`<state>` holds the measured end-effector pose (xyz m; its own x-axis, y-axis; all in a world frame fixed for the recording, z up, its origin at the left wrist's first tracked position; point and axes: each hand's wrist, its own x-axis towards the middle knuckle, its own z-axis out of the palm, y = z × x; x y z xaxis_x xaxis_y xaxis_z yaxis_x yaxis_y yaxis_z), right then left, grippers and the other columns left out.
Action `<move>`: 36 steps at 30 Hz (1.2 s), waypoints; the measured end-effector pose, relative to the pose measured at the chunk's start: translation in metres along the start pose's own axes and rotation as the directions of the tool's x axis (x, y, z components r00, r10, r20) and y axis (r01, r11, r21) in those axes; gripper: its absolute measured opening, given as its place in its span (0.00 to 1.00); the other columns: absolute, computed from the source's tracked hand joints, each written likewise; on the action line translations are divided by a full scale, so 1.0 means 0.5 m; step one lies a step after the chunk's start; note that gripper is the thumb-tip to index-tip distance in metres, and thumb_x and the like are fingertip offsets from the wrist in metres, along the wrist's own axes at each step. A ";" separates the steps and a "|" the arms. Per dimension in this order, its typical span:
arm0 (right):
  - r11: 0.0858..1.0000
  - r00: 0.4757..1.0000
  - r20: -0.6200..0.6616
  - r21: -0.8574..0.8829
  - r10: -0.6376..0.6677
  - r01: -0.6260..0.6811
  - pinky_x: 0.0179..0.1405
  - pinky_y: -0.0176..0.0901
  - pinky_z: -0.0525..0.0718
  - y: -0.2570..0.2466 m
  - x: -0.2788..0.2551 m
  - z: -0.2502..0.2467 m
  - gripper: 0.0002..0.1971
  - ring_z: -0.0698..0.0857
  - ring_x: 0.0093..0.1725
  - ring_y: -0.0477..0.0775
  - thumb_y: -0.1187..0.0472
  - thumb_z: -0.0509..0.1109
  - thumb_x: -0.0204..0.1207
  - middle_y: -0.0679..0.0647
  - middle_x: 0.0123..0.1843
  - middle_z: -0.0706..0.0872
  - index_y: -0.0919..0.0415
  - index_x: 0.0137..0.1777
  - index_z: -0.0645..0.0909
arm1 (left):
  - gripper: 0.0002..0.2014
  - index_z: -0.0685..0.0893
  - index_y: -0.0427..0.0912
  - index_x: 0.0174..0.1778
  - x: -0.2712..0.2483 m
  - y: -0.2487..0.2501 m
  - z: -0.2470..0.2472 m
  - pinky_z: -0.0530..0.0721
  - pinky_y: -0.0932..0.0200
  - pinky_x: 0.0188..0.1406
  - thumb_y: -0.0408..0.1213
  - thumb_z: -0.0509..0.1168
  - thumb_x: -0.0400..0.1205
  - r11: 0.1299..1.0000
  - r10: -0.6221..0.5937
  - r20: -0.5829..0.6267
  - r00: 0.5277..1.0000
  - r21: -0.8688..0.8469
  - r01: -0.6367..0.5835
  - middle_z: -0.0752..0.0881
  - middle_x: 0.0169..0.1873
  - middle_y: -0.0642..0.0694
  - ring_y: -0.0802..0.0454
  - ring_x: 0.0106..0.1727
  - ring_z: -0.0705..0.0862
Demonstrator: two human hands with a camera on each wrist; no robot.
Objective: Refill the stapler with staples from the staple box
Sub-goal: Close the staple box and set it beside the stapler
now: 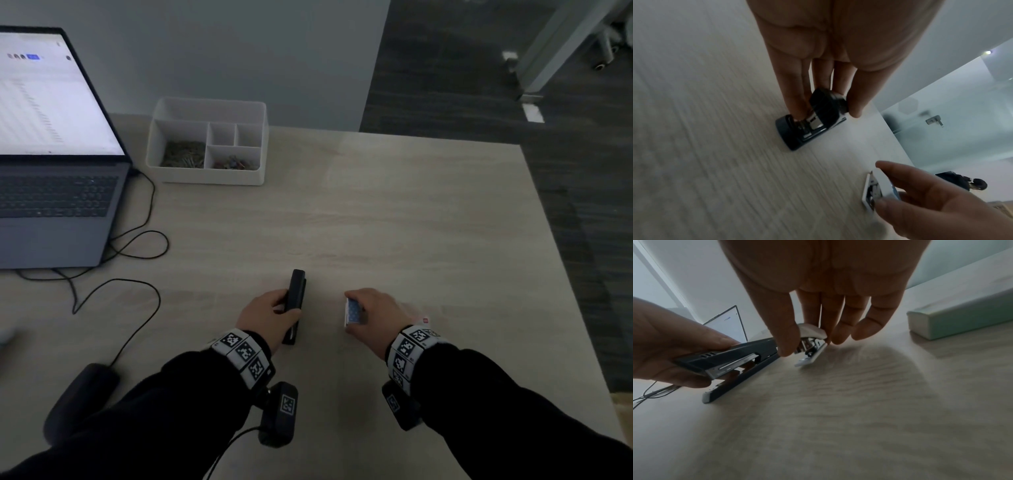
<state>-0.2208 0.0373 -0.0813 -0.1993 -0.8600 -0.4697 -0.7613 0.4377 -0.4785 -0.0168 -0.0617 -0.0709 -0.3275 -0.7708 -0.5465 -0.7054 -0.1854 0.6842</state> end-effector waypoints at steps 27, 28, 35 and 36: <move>0.947 0.928 -0.193 0.109 0.318 -0.301 0.51 0.43 0.79 0.121 0.021 -0.057 0.19 0.81 0.48 0.54 0.42 0.76 0.68 0.52 0.49 0.80 0.53 0.52 0.82 | 0.19 0.83 0.44 0.67 0.044 0.048 0.026 0.85 0.55 0.29 0.40 0.72 0.79 0.988 -0.066 0.044 0.997 -0.137 0.071 0.90 0.49 0.42 0.43 0.40 0.88; 0.936 0.918 -0.194 0.134 0.347 -0.326 0.49 0.42 0.78 0.115 0.027 -0.060 0.19 0.80 0.46 0.53 0.41 0.75 0.68 0.53 0.49 0.81 0.53 0.51 0.81 | 0.19 0.83 0.44 0.67 0.042 0.050 0.026 0.85 0.55 0.28 0.40 0.72 0.79 0.989 -0.068 0.043 0.997 -0.128 0.073 0.89 0.48 0.42 0.43 0.39 0.88; 0.915 0.902 -0.178 0.168 0.394 -0.366 0.48 0.43 0.80 0.115 0.031 -0.067 0.22 0.83 0.47 0.56 0.38 0.73 0.69 0.55 0.51 0.83 0.56 0.51 0.81 | 0.28 0.75 0.40 0.76 0.031 0.055 0.012 0.86 0.52 0.51 0.44 0.70 0.81 0.999 -0.037 0.060 0.998 -0.033 0.039 0.85 0.61 0.42 0.44 0.52 0.85; 0.911 0.898 -0.187 0.194 0.399 -0.364 0.48 0.44 0.81 0.114 0.023 -0.071 0.23 0.84 0.47 0.56 0.38 0.73 0.69 0.55 0.51 0.83 0.56 0.52 0.81 | 0.30 0.73 0.39 0.78 0.025 0.058 0.005 0.85 0.50 0.57 0.45 0.69 0.81 0.999 -0.048 0.054 0.997 -0.017 0.049 0.83 0.66 0.41 0.43 0.58 0.85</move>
<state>-0.2886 0.0431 -0.0876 -0.5979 -0.6468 -0.4735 -0.5015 0.7627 -0.4085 -0.0429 -0.0750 -0.0589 -0.3266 -0.7272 -0.6038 -0.7101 -0.2329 0.6645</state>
